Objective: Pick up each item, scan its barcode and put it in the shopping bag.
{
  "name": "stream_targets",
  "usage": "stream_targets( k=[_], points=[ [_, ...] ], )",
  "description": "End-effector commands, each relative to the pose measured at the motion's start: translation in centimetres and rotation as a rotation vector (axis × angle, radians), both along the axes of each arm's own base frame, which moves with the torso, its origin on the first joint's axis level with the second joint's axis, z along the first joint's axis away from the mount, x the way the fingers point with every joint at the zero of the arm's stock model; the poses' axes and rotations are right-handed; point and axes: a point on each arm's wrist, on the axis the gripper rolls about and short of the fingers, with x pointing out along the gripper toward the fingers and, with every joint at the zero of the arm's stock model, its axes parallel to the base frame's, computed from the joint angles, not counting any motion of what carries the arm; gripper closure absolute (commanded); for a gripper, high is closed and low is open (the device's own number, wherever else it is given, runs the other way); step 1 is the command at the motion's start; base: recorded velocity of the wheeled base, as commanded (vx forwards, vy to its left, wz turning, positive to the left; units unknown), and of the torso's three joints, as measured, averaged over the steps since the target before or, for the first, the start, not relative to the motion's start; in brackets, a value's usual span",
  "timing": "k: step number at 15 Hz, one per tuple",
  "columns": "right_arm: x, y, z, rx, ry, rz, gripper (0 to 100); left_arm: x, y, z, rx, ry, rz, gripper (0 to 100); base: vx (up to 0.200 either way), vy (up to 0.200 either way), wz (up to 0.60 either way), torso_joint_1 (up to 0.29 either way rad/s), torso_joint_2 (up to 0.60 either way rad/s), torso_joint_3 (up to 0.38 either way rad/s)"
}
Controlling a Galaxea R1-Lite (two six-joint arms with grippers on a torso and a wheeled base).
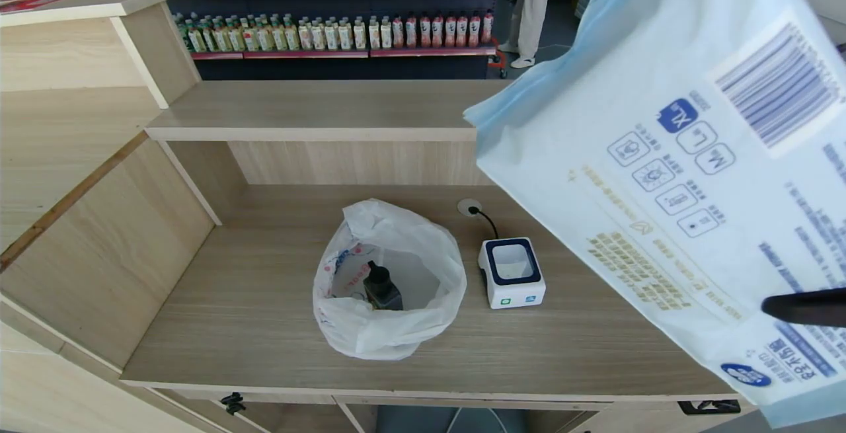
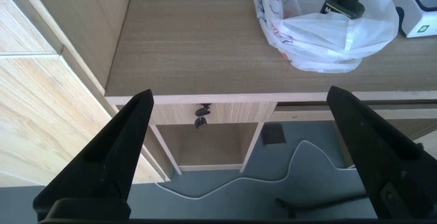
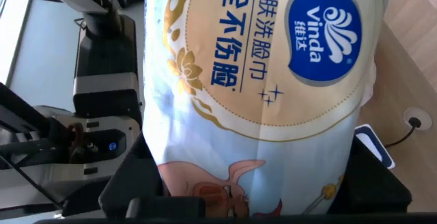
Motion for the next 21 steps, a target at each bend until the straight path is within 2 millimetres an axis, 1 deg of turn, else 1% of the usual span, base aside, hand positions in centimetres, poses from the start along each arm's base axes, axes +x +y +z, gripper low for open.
stream_targets(
  k=[1,7,10,11,12,14,15,17,18,19,20,21],
  points=[
    [-0.7,-0.1,0.1,0.005,-0.013,0.014,100,0.0,0.0,0.0,0.0,0.001,0.0,0,0.0,0.0,0.0,0.0,0.0,0.0],
    [-2.2,-0.3,-0.4,-0.008,0.006,0.039,100,0.0,0.0,0.0,0.0,-0.001,0.0,0,0.0,0.0,0.0,0.0,0.0,0.0],
    [-2.3,-0.4,-0.2,-0.024,-0.021,0.002,100,0.0,0.0,0.0,0.0,-0.001,0.0,0,0.0,0.0,0.0,0.0,0.0,0.0],
    [-1.9,-0.4,-0.1,-0.031,-0.047,-0.021,100,0.0,0.0,0.0,0.0,-0.001,0.0,0,0.0,0.0,0.0,0.0,0.0,0.0],
    [-1.1,-0.2,-0.2,-0.058,-0.102,-0.076,100,0.0,0.0,0.0,0.0,-0.001,0.0,0,0.0,0.0,0.0,0.0,0.0,0.0],
    [0.6,-0.1,-1.6,-0.073,-0.235,-0.148,100,0.0,0.0,0.0,0.0,-0.001,0.0,0,0.0,0.0,0.0,0.0,0.0,0.0],
    [1.0,-0.2,-2.6,-0.068,-0.274,-0.156,100,0.0,0.0,0.0,0.0,0.001,0.0,0,0.0,0.0,0.0,0.0,0.0,0.0],
    [1.2,-0.5,-4.4,-0.069,-0.276,-0.177,100,0.0,0.0,0.0,0.0,-0.001,0.0,0,0.0,0.0,0.0,0.0,0.0,0.0],
    [1.7,-0.8,-5.4,-0.064,-0.296,-0.206,100,0.0,0.0,0.0,0.0,-0.001,0.0,0,0.0,0.0,0.0,0.0,0.0,0.0],
    [3.0,-1.5,-5.9,-0.039,-0.341,-0.281,100,0.0,0.0,0.0,0.0,-0.001,0.0,0,0.0,0.0,0.0,0.0,0.0,0.0],
    [3.7,-1.8,-6.3,-0.011,-0.342,-0.348,100,0.0,0.0,0.0,0.0,-0.001,0.0,0,0.0,0.0,0.0,0.0,0.0,0.0],
    [3.9,-1.9,-6.3,-0.004,-0.335,-0.429,100,0.0,0.0,0.0,0.0,-0.001,0.0,0,0.0,0.0,0.0,0.0,0.0,0.0]
  ],
)
